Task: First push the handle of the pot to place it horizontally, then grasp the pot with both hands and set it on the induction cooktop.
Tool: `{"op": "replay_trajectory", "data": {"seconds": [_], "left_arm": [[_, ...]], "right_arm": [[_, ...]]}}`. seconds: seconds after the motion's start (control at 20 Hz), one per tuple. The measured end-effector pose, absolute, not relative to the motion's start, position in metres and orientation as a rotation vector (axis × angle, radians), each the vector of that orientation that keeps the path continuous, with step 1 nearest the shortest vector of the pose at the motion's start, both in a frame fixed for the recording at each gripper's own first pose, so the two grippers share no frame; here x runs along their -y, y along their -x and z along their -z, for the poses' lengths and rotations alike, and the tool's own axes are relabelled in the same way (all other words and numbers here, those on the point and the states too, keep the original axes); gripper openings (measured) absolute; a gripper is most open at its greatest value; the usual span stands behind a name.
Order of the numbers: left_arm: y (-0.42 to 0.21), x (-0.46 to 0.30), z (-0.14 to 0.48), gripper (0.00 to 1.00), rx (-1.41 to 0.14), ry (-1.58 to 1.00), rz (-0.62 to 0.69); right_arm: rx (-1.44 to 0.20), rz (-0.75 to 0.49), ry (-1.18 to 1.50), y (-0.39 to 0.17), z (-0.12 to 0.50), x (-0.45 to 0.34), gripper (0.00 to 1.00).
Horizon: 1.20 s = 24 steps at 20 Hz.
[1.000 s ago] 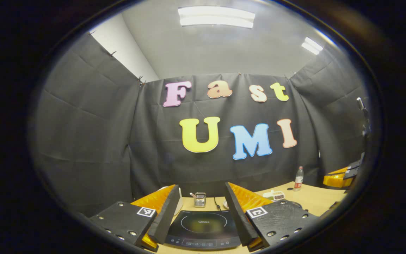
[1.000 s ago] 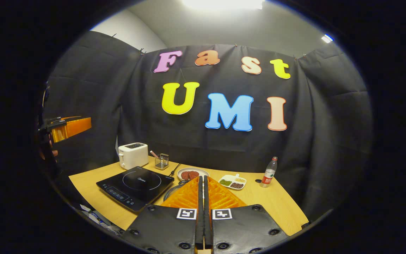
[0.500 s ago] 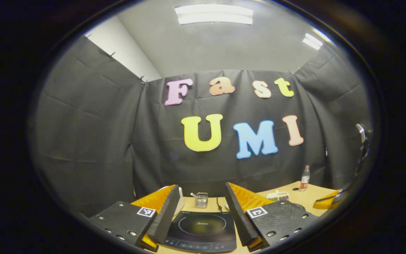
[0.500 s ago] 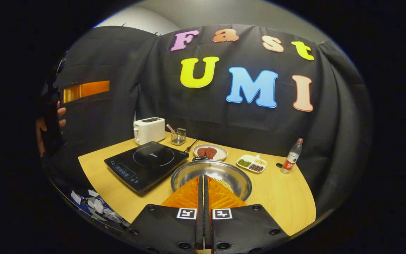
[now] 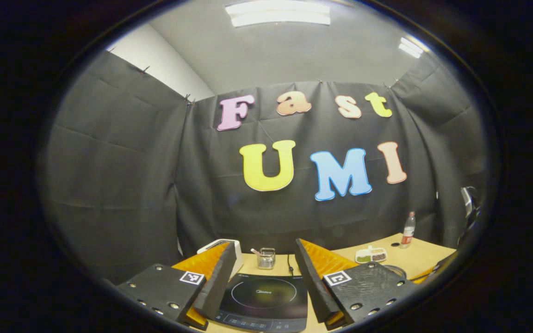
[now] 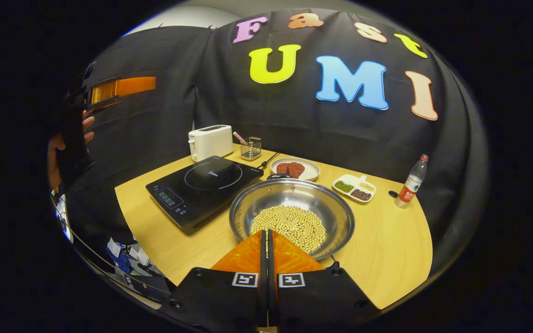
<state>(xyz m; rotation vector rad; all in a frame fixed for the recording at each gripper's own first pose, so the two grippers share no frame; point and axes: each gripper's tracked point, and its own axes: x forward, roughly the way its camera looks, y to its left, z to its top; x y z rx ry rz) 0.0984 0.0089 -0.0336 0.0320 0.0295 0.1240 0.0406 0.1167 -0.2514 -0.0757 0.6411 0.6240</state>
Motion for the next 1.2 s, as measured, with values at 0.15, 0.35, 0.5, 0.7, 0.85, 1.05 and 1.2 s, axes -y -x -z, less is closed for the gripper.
{"op": "replay_trajectory", "data": {"seconds": [0.15, 0.35, 0.5, 0.7, 0.85, 1.05, 1.2], "left_arm": [[-0.105, -0.002, 0.035, 0.75, -0.035, -0.046, -0.132], [-0.113, 0.007, 0.04, 0.75, -0.043, -0.056, -0.143], [-0.12, 0.011, 0.044, 0.75, -0.055, -0.059, -0.155], [-0.126, 0.015, 0.049, 0.75, -0.064, -0.066, -0.168], [-0.127, 0.018, 0.054, 0.78, -0.074, -0.069, -0.176], [-0.126, 0.019, 0.057, 0.75, -0.081, -0.071, -0.187], [-0.126, 0.02, 0.056, 0.75, -0.08, -0.074, -0.193]], "right_arm": [[-0.7, -0.662, 0.068, -0.034, 0.272, -0.115, 0.02], [-0.762, -0.714, 0.1, -0.03, 0.294, -0.113, 0.02], [-0.81, -0.748, 0.116, -0.03, 0.309, -0.113, 0.02], [-0.869, -0.792, 0.135, -0.025, 0.327, -0.111, 0.02], [-0.903, -0.808, 0.157, -0.024, 0.338, -0.109, 0.02], [-0.924, -0.819, 0.17, -0.025, 0.346, -0.106, 0.02], [-0.914, -0.824, 0.178, -0.027, 0.345, -0.105, 0.02]]}}
